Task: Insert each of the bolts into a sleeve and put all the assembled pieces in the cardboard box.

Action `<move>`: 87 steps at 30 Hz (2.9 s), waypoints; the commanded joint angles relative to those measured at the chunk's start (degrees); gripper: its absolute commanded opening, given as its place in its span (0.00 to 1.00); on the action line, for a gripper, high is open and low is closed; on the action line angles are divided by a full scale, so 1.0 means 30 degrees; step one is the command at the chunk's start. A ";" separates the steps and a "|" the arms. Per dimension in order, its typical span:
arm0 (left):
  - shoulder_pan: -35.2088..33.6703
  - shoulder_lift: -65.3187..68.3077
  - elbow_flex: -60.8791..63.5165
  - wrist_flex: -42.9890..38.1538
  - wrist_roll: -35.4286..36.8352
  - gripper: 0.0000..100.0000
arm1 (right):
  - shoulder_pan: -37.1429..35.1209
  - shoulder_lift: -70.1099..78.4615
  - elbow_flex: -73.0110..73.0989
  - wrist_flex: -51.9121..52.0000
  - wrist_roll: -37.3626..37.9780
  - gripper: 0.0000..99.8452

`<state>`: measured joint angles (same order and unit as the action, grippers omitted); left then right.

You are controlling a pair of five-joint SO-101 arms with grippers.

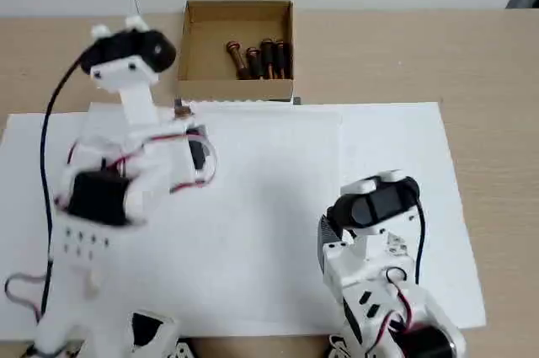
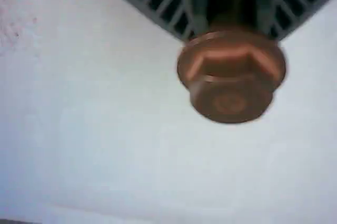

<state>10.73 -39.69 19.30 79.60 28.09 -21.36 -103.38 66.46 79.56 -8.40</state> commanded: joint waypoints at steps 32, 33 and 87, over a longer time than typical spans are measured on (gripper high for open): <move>0.2608 -2.0103 1.5722 -0.6359 0.2022 0.00 | -0.9275 -0.0132 0.9407 -1.5223 0.4659 0.00; 0.2608 -2.0689 1.5927 -0.6418 0.2022 0.00 | -0.9451 -0.0132 0.9407 -1.5194 0.4777 0.00; 0.4864 -2.1333 1.9209 -0.4806 -0.0322 0.00 | -0.9275 -0.0161 0.7238 -1.5077 0.5978 0.00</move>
<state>24.53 -103.96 77.14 63.96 28.97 -49.58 -103.12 93.54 35.60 9.36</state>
